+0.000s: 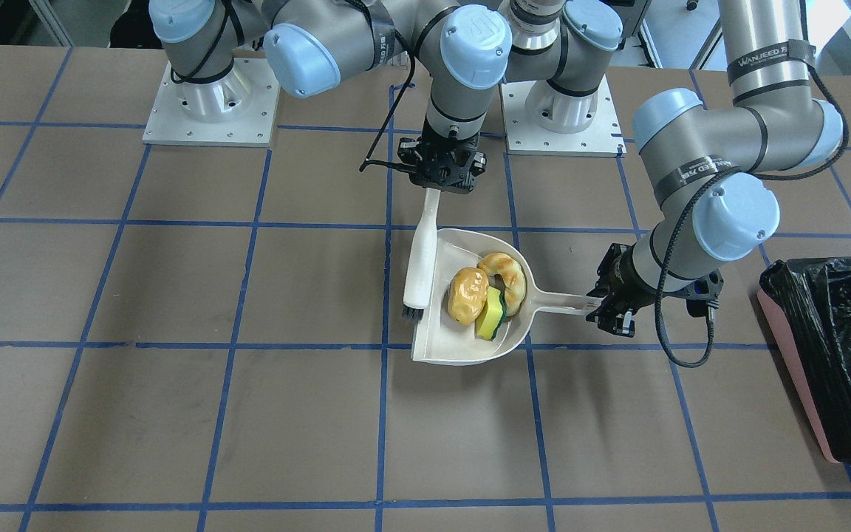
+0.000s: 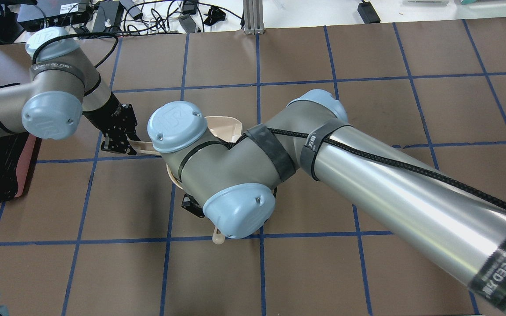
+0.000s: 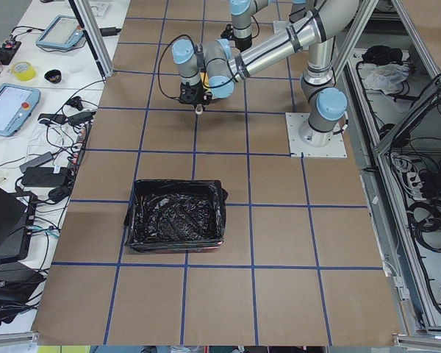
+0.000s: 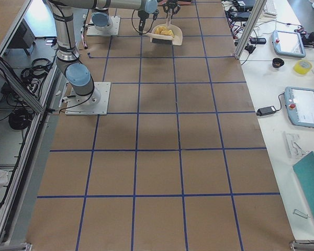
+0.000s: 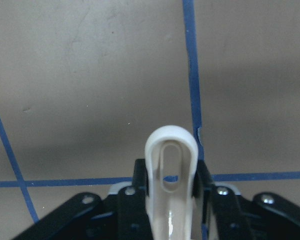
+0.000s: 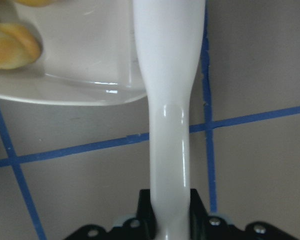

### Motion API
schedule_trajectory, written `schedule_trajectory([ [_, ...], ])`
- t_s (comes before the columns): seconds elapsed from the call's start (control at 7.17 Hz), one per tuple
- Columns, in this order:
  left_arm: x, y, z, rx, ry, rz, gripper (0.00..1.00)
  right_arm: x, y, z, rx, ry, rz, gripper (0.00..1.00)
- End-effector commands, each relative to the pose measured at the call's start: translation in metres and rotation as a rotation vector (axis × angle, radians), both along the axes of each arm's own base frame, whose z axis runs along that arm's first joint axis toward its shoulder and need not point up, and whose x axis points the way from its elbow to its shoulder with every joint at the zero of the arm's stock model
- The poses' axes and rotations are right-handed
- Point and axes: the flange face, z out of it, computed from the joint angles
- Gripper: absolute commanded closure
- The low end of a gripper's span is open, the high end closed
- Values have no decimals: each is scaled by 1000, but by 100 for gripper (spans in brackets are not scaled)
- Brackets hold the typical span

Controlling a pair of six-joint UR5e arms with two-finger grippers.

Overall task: Sweep and dump trash into bin
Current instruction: 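Sweep the yellow potato into the dustpan with the brush while the left gripper holds it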

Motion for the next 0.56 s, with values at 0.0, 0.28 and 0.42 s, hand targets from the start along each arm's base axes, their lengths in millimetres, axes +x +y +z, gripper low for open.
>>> schedule_trajectory([
  [0.0,4,-4,4,-3,48,7,100,-58,-37,29,6,-5,-9,100],
  [0.28,30,-22,35,-55,40,41,100,-133,-95,40,0,-41,52,100],
  [0.42,50,-30,56,-51,42,59,100,-195,-132,41,11,-75,125,100],
])
